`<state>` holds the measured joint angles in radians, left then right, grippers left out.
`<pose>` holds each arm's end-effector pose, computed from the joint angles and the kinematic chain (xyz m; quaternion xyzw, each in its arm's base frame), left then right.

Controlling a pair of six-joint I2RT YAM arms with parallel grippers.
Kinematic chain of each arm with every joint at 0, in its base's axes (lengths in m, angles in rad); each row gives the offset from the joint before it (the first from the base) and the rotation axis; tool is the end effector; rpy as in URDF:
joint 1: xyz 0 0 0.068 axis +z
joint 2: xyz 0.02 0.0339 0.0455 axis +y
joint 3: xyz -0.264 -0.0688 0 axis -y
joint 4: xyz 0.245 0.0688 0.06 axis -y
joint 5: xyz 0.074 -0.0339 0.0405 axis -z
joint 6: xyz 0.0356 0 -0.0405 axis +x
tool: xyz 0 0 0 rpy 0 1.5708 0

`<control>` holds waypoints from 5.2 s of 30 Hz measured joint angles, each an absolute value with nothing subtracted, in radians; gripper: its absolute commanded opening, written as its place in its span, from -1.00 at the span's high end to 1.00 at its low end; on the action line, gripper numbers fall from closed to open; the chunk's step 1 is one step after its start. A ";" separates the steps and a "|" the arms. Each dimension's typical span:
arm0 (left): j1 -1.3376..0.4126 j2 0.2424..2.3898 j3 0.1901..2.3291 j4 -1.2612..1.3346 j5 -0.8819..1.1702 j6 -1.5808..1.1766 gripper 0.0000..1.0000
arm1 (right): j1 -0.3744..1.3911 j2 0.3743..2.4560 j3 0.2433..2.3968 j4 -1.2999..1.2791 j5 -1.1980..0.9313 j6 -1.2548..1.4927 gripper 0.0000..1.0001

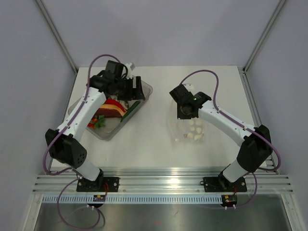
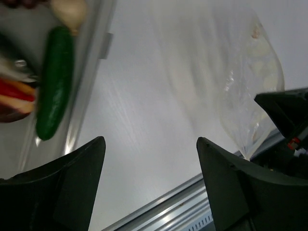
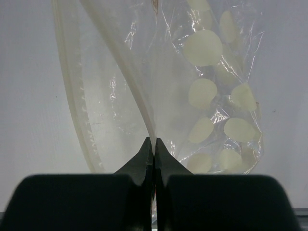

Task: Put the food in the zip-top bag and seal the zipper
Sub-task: Open the zipper of the food storage bag, then adjust the fake food in the bin.

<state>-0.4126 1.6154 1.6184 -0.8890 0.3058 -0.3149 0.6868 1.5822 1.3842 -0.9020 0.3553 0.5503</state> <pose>0.3116 -0.1481 0.3544 0.0965 0.9274 -0.2521 0.2591 0.2582 0.1957 0.2924 -0.0242 0.9577 -0.0069 0.2867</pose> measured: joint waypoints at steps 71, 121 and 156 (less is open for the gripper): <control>-0.107 1.864 1.519 -0.714 -0.025 -0.537 -0.18 | 0.687 1.533 1.357 -0.830 0.265 0.516 1.00; -0.075 1.768 1.073 -0.444 -0.241 -1.124 0.16 | 0.687 1.574 1.357 -0.783 0.213 0.493 1.00; -0.264 1.566 1.126 -0.487 -0.610 -0.841 1.00 | 0.687 1.574 1.357 -0.783 0.162 0.490 1.00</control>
<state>-0.2638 1.5658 1.1259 -0.4870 -0.6102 -0.8406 0.6868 1.5738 1.3571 -0.7826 0.1616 0.4896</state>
